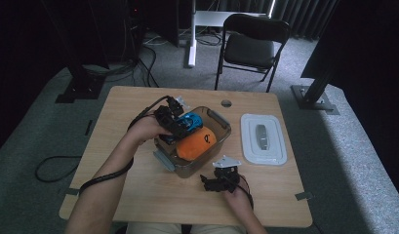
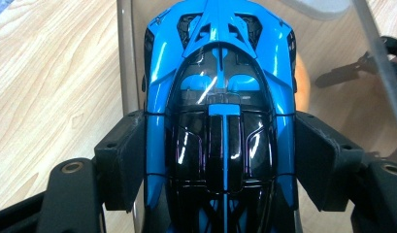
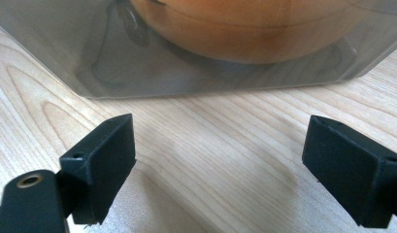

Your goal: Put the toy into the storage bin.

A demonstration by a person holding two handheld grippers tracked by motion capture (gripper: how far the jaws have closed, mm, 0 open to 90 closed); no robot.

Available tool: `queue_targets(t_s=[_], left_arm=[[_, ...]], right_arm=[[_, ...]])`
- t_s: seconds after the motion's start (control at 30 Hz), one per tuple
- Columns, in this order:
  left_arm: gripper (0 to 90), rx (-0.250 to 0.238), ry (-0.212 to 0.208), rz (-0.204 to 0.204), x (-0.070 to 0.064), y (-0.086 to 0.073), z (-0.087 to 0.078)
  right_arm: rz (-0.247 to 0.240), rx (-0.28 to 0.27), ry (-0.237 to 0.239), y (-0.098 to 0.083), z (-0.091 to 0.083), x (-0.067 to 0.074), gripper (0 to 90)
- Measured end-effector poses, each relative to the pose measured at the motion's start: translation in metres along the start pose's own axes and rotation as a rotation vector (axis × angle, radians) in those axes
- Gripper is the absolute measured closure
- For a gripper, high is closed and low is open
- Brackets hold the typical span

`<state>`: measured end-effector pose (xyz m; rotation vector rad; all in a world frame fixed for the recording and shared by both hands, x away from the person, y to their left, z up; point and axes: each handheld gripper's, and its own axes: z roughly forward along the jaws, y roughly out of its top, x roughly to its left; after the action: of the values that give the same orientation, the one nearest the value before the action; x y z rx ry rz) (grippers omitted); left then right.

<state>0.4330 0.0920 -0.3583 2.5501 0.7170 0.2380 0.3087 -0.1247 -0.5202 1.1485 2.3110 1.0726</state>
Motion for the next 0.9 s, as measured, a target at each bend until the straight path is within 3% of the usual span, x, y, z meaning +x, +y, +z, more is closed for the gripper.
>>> queue_targets(t_s=[0.53,0.9], left_arm=[[28.8,0.031,-0.014,0.014,0.001,0.002,0.025],[28.4,0.050,0.003,0.023,-0.002,0.002,0.036]], right_arm=[[0.006,0.002,0.008,0.000,-0.001,-0.002,11.6],[0.002,0.010,0.023,-0.001,0.001,-0.002,11.6]])
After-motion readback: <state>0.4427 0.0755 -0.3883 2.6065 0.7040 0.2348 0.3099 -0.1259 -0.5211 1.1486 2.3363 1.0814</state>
